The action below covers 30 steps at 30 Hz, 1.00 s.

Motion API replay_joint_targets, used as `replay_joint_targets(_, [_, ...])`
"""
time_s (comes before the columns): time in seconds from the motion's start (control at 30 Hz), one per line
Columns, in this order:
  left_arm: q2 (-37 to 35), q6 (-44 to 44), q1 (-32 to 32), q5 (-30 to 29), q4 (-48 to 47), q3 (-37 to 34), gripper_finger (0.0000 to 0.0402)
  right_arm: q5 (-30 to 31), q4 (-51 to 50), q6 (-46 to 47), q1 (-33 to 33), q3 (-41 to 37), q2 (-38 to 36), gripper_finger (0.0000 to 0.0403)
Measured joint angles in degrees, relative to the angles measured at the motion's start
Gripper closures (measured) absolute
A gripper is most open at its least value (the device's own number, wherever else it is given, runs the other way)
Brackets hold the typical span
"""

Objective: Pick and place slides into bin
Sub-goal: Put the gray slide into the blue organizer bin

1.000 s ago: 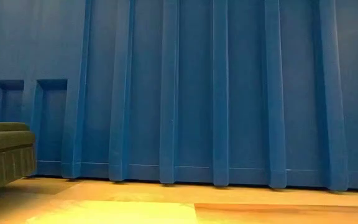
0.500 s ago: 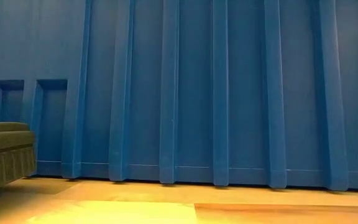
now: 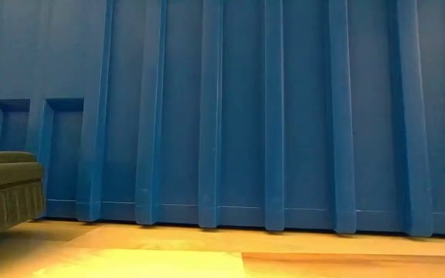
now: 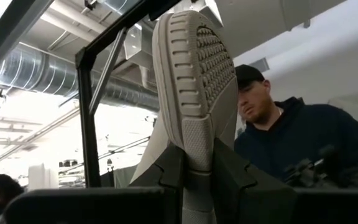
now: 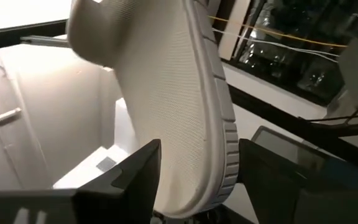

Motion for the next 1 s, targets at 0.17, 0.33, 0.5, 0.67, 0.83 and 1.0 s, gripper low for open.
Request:
replay_joint_targets(0.17, [0.00,-0.50,-0.75,-0.51,0.00,0.00,0.0367,-2.29,-1.87,2.02,-0.84,0.79,0.00,0.0203])
replay_joint_targets(0.33, [-0.76,-5.29,-1.67,-0.63,0.07,0.00,0.0367,-3.20,-5.40,-0.87,0.75,0.80,-0.94,0.0202])
replay_joint_targets(0.5, [-2.36,-9.12,-1.90,-5.81,0.05,-0.10,0.0367,-0.52,-8.28,-11.43,0.95,0.82,-2.71,0.0202])
replay_joint_targets(0.67, [-2.93,-7.94,-1.86,-10.22,-5.00,-2.93,0.0367,10.10,-12.79,-30.11,2.34,0.82,-6.89,0.0203])
replay_joint_targets(0.83, [-2.80,-7.04,-1.86,-16.48,-12.63,-7.25,0.0367,25.76,-13.15,-53.63,7.17,0.84,-10.57,0.0203])
replay_joint_targets(1.0, [-2.76,-8.61,-1.84,-21.23,-9.83,-9.50,0.0367,39.81,-13.30,-72.03,12.19,0.84,-11.43,0.0203])
